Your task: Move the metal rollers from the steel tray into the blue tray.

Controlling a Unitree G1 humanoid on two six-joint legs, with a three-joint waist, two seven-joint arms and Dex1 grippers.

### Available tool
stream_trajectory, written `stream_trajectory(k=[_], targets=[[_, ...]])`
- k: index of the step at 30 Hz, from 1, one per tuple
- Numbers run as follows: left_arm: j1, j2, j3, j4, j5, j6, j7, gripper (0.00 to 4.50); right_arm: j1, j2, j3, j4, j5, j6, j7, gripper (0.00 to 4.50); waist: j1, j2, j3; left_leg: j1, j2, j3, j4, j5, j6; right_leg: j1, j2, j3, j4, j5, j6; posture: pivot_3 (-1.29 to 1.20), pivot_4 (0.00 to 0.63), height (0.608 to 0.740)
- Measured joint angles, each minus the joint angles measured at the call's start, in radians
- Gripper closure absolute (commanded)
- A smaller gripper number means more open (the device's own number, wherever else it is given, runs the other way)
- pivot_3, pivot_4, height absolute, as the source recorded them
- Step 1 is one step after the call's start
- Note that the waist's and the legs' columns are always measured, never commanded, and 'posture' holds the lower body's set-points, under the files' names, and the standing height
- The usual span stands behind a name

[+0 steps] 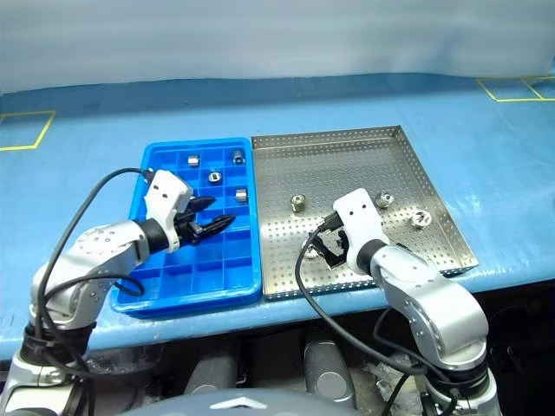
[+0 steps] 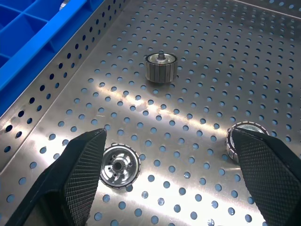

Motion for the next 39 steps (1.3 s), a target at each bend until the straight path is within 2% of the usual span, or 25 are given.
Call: stream_trajectory(k=[16, 21, 27, 29, 34, 39], targets=[[-0.017, -0.001, -0.022, 0.034, 0.011, -0.023, -0.020, 1.24, 0.015, 0.003, 0.000, -0.015, -0.002, 0.001, -0.009, 0.03, -0.008, 0.000, 0.000, 0.000, 0.000, 0.000, 0.000, 0.000, 0.000, 0.000, 0.000, 0.000, 0.000, 0.000, 0.000, -0.15, 0.150, 0.740], [-0.131, -0.016, -0.070, 0.088, 0.031, -0.040, -0.040, 1.24, 0.011, 0.005, -0.001, -0.018, -0.004, 0.001, -0.010, 0.03, -0.003, 0.000, 0.000, 0.000, -0.001, -0.001, 0.002, 0.000, 0.000, 0.001, 0.000, 0.000, 0.000, 0.000, 0.000, -0.15, 0.150, 0.740], [-0.448, -0.154, -0.179, 0.352, 0.065, -0.040, -0.080, 1.24, 0.000, 0.025, 0.003, -0.011, -0.015, -0.001, -0.015, 0.03, -0.004, 0.000, 0.000, -0.002, -0.002, -0.002, 0.007, 0.000, 0.001, 0.003, 0.000, 0.000, -0.001, 0.002, 0.003, -0.17, 0.150, 0.740], [-0.548, -0.226, -0.222, 0.503, 0.089, -0.045, -0.097, 1.24, 0.003, 0.027, 0.002, -0.009, -0.023, -0.004, -0.018, 0.03, -0.006, 0.000, 0.000, -0.002, -0.002, -0.002, 0.007, -0.001, 0.001, 0.002, 0.000, 0.000, 0.000, 0.002, 0.004, -0.18, 0.150, 0.740], [-0.696, -0.351, -0.319, 0.881, 0.192, -0.115, -0.125, 1.24, 0.007, 0.038, 0.004, -0.008, -0.036, -0.016, -0.030, 0.03, -0.032, 0.000, 0.000, -0.003, -0.002, -0.002, 0.005, -0.001, 0.002, 0.001, 0.000, 0.001, 0.000, 0.004, 0.007, -0.23, 0.150, 0.740], [-0.776, -0.424, -0.333, 1.179, 0.289, -0.207, -0.111, 1.24, 0.027, 0.047, -0.001, -0.029, -0.046, -0.019, -0.040, 0.03, -0.059, 0.000, 0.000, -0.008, -0.002, -0.004, 0.006, -0.001, 0.002, -0.003, 0.001, 0.000, 0.000, 0.005, 0.009, -0.25, 0.150, 0.740]])
